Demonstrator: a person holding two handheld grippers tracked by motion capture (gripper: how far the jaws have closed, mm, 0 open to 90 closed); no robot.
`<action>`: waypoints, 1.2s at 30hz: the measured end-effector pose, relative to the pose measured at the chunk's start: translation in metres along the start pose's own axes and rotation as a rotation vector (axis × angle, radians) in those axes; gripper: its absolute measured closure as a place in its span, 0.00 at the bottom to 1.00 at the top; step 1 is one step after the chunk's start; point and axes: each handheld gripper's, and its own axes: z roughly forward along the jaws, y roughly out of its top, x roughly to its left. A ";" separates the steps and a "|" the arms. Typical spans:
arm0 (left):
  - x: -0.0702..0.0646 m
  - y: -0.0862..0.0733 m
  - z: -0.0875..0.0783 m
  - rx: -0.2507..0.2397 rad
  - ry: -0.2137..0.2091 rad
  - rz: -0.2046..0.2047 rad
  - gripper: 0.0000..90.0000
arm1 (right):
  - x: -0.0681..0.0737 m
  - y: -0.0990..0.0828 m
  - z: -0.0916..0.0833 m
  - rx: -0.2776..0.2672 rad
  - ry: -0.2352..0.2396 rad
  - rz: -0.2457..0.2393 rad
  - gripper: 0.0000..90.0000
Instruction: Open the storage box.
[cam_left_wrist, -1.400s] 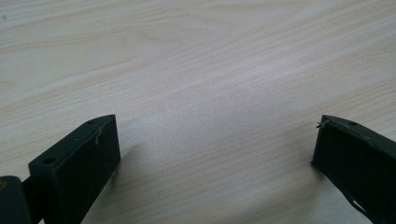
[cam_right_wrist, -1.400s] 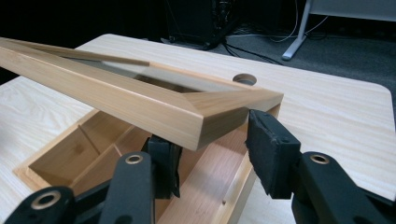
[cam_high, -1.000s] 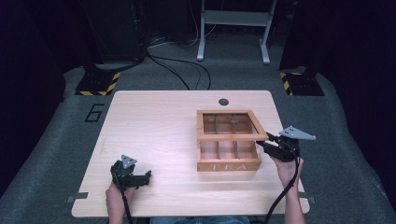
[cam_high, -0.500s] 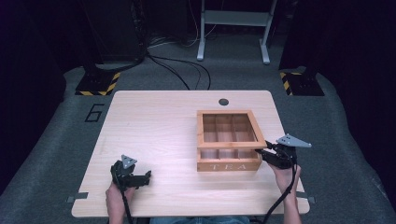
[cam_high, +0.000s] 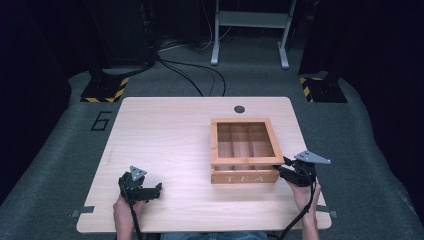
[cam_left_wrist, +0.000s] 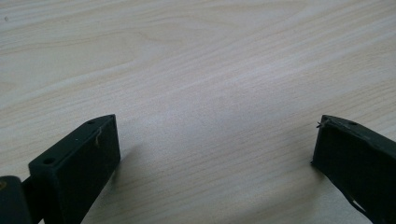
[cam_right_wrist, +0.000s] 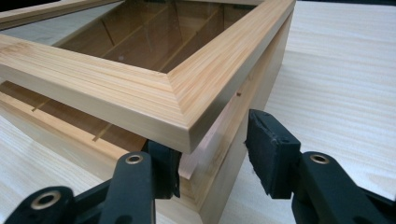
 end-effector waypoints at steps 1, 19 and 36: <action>0.000 0.000 0.000 0.000 0.002 0.002 0.00 | -0.001 -0.001 0.000 0.004 0.002 -0.001 0.61; 0.000 0.000 0.000 0.000 0.002 0.003 0.00 | -0.007 -0.015 -0.014 0.007 0.030 0.057 0.50; 0.001 0.000 0.000 0.002 -0.007 -0.005 0.00 | -0.019 -0.056 -0.017 0.138 0.029 0.095 0.18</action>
